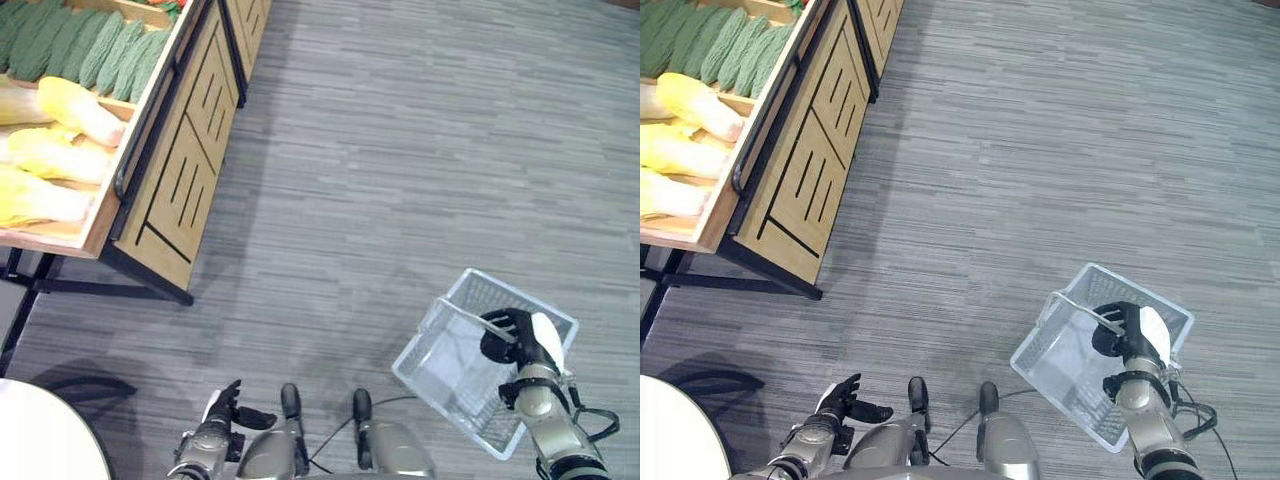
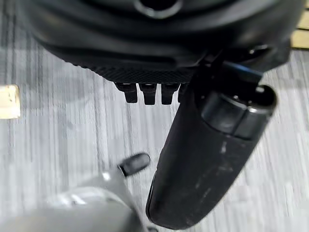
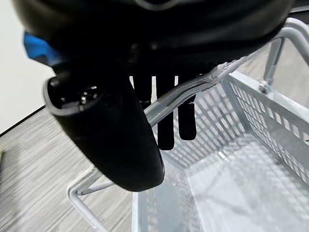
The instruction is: Get the vegetables into the basket
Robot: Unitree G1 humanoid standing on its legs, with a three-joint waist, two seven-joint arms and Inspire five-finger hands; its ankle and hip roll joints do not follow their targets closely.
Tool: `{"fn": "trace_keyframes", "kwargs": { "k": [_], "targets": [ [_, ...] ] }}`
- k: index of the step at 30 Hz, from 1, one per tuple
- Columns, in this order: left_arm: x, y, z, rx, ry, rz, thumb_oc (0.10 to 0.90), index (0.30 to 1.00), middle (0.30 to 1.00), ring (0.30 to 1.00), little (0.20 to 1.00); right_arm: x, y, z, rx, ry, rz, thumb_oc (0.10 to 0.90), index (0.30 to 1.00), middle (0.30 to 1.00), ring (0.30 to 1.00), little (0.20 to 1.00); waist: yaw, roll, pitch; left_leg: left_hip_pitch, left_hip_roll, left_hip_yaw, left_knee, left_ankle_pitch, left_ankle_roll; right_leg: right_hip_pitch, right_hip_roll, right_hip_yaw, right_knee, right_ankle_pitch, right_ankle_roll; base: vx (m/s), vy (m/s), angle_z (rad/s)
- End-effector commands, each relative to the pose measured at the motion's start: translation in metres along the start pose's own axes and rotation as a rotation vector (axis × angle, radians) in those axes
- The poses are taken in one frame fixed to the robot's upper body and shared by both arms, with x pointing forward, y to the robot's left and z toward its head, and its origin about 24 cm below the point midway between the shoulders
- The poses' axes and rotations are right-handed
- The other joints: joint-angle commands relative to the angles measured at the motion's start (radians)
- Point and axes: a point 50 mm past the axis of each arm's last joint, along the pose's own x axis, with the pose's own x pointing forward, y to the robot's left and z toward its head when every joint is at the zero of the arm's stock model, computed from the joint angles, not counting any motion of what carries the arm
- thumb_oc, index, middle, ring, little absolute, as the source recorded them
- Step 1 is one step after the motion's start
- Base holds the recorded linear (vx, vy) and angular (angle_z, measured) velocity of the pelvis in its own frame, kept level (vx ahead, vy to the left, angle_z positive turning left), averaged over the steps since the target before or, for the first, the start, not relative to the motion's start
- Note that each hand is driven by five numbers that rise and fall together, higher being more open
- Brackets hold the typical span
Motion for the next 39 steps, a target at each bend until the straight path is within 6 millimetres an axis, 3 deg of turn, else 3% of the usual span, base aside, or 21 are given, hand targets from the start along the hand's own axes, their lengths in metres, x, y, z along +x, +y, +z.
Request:
{"fn": "trace_keyframes", "kwargs": {
  "k": [1, 5, 8, 13, 16, 19, 21, 23, 25, 27, 31, 35, 37, 39],
  "targets": [
    [-0.006, 0.011, -0.022, -0.004, 0.04, 0.043, 0.9, 1.0, 1.0, 1.0, 1.0, 0.025, -0.044, 0.061, 0.048, -0.255, -0.222, 0.4, 0.3, 0.3, 0.3, 0.3, 0.025, -0.071, -0.021, -0.033, 0.022, 0.024, 0.087, -0.094, -0.001, 0.069, -0.14, 0.034, 0.042, 0.152, 0.098, 0.09, 0.17, 0.07],
    [-0.006, 0.01, -0.021, -0.001, 0.04, 0.044, 0.9, 1.0, 1.0, 1.0, 1.0, 0.023, -0.039, 0.062, 0.053, -0.259, -0.206, 0.4, 0.3, 0.3, 0.3, 0.3, 0.01, -0.061, -0.009, 0.037, 0.012, 0.015, 0.069, -0.124, 0.007, -0.016, -0.113, 0.008, 0.139, 0.163, 0.086, 0.17, 0.139, -0.08],
    [-0.006, 0.009, -0.02, 0.007, 0.036, 0.039, 0.9, 1.0, 1.0, 1.0, 1.0, 0.024, -0.041, 0.062, 0.053, -0.256, -0.221, 0.4, 0.3, 0.3, 0.3, 0.3, -0.003, -0.055, 0.006, 0.075, 0.01, -0.005, 0.072, -0.148, 0.001, -0.054, -0.121, -0.031, 0.082, 0.166, 0.086, 0.16, -0.033, 0.26],
    [-0.006, 0.005, -0.023, 0.01, 0.05, 0.022, 0.9, 1.0, 1.0, 1.0, 1.0, 0.024, -0.045, 0.06, 0.05, -0.247, -0.24, 0.4, 0.3, 0.3, 0.3, 0.3, -0.04, -0.059, 0.018, 0.141, -0.003, -0.069, 0.125, -0.217, -0.03, -0.114, -0.138, 0.016, -0.139, 0.238, 0.129, 0.27, -0.14, 0.37],
    [-0.008, 0.004, -0.028, 0.012, 0.065, 0.018, 0.9, 1.0, 1.0, 1.0, 1.0, 0.023, -0.044, 0.058, 0.044, -0.242, -0.233, 0.4, 0.3, 0.3, 0.3, 0.3, -0.046, -0.057, 0.009, 0.169, 0.0, -0.093, 0.14, -0.236, -0.041, -0.114, -0.143, 0.006, -0.15, 0.255, 0.137, 0.25, -0.174, 0.38],
    [-0.01, 0.002, -0.033, 0.012, 0.079, 0.016, 0.9, 1.0, 1.0, 1.0, 1.0, 0.021, -0.045, 0.055, 0.033, -0.243, -0.226, 0.4, 0.3, 0.3, 0.3, 0.3, -0.042, -0.051, -0.008, 0.185, 0.012, -0.105, 0.172, -0.239, -0.067, -0.08, -0.136, -0.027, -0.144, 0.223, 0.118, 0.23, -0.216, 0.42],
    [-0.012, -0.003, -0.038, 0.013, 0.088, 0.005, 0.9, 1.0, 1.0, 1.0, 1.0, 0.02, -0.051, 0.054, 0.019, -0.259, -0.23, 0.4, 0.3, 0.3, 0.3, 0.3, -0.041, -0.036, -0.018, 0.173, 0.056, -0.121, 0.252, -0.187, -0.114, -0.056, -0.103, -0.066, -0.127, 0.166, 0.075, 0.26, -0.339, 0.11],
    [-0.012, -0.005, -0.038, 0.017, 0.085, -0.001, 0.9, 1.0, 1.0, 1.0, 1.0, 0.019, -0.054, 0.053, 0.015, -0.259, -0.235, 0.4, 0.3, 0.3, 0.3, 0.3, -0.043, -0.034, -0.018, 0.164, 0.069, -0.127, 0.271, -0.171, -0.125, -0.048, -0.097, -0.082, -0.126, 0.156, 0.064, 0.17, -0.262, 0.25],
    [-0.01, -0.008, -0.031, 0.034, 0.061, -0.016, 0.9, 1.0, 1.0, 1.0, 1.0, 0.018, -0.062, 0.054, 0.003, -0.276, -0.258, 0.4, 0.3, 0.3, 0.3, 0.3, -0.045, -0.027, -0.011, 0.13, 0.093, -0.152, 0.326, -0.114, -0.144, -0.041, -0.072, -0.089, -0.113, 0.114, 0.034, 0.21, -0.368, 0.25],
    [-0.007, -0.014, -0.018, 0.048, 0.027, -0.027, 0.9, 1.0, 1.0, 1.0, 1.0, 0.017, -0.067, 0.049, -0.002, -0.259, -0.274, 0.4, 0.3, 0.3, 0.3, 0.3, -0.056, -0.024, -0.004, 0.086, 0.107, -0.168, 0.395, -0.058, -0.152, -0.026, -0.056, -0.09, -0.115, 0.083, 0.002, 0.23, -0.379, 0.22],
    [-0.004, -0.019, -0.003, 0.044, -0.016, -0.041, 0.9, 1.0, 1.0, 1.0, 1.0, 0.014, -0.074, 0.038, -0.012, -0.225, -0.301, 0.4, 0.3, 0.3, 0.3, 0.3, -0.071, -0.025, 0.003, 0.015, 0.118, -0.136, 0.518, -0.015, -0.153, 0.016, -0.049, -0.101, -0.132, 0.046, -0.031, 0.19, -0.224, 0.34],
    [-0.002, -0.019, 0.002, 0.056, -0.027, -0.039, 0.9, 1.0, 1.0, 1.0, 1.0, 0.012, -0.078, 0.029, 0.005, -0.191, -0.328, 0.4, 0.3, 0.3, 0.3, 0.3, -0.064, -0.029, 0.017, -0.073, 0.109, -0.105, 0.422, -0.054, -0.133, 0.057, -0.057, -0.102, -0.146, 0.024, -0.022, 0.18, -0.052, 0.29],
    [-0.002, -0.017, 0.001, 0.063, -0.028, -0.034, 0.9, 1.0, 1.0, 1.0, 1.0, 0.01, -0.078, 0.027, 0.014, -0.186, -0.334, 0.4, 0.3, 0.3, 0.3, 0.3, -0.059, -0.028, 0.016, -0.102, 0.122, -0.09, 0.311, -0.074, -0.126, 0.074, -0.059, -0.092, -0.15, 0.002, -0.012, 0.23, 0.075, -0.14],
    [-0.002, -0.012, 0.0, 0.068, -0.027, -0.018, 0.9, 1.0, 1.0, 1.0, 1.0, 0.01, -0.076, 0.022, 0.019, -0.164, -0.335, 0.4, 0.3, 0.3, 0.3, 0.3, -0.041, -0.018, 0.017, -0.157, 0.157, -0.094, 0.158, 0.028, -0.149, 0.112, -0.045, -0.067, -0.155, -0.025, -0.006, 0.31, 0.126, -0.27]
  ]
}}
